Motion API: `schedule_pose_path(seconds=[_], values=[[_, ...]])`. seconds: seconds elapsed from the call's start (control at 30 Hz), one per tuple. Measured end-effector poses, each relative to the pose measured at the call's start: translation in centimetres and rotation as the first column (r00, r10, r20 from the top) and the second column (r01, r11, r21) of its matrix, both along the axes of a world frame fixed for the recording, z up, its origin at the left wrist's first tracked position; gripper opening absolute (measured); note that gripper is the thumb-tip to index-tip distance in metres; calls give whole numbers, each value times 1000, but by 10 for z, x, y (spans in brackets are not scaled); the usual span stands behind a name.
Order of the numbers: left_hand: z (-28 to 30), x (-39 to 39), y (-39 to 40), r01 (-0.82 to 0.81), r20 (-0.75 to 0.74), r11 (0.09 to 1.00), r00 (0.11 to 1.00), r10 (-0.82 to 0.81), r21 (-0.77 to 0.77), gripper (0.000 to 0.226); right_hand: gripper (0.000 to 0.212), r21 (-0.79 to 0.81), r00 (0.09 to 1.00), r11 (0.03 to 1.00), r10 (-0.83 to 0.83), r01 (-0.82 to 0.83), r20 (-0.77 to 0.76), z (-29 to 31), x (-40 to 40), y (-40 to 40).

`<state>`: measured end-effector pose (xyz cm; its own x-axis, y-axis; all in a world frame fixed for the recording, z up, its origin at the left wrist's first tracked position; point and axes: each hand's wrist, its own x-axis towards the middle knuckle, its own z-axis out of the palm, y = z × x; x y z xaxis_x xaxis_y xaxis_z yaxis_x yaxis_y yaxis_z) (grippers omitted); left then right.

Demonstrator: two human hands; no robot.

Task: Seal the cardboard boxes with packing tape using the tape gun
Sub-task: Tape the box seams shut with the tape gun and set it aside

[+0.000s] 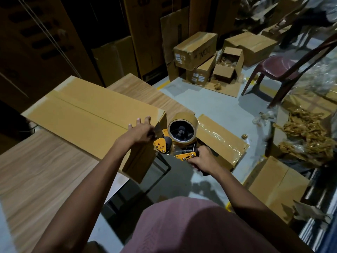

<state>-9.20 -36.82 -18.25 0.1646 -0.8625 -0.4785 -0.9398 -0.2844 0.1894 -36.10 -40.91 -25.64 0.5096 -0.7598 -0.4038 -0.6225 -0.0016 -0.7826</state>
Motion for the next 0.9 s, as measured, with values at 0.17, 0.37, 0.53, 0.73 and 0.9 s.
schedule_pose_path(seconds=[0.17,0.37,0.53,0.73,0.9], values=[[-5,0,-7,-134,-27,991,991,134,-2,95,27,-65,998,998,10,-14,-64,9,5,-3],[4,-7,-10,-72,29,997,997,72,19,76,32,-121,995,992,-32,21,-94,0,7,1],[5,-4,-10,-9,50,1000,999,8,19,65,34,-173,990,984,-64,41,-127,-5,10,4],[2,-4,-10,-16,25,1000,1000,16,-12,59,32,-191,978,980,-91,54,-188,-5,16,9],[-1,-7,-7,-41,35,999,999,42,-30,61,37,-249,969,966,-128,74,-210,0,20,21]])
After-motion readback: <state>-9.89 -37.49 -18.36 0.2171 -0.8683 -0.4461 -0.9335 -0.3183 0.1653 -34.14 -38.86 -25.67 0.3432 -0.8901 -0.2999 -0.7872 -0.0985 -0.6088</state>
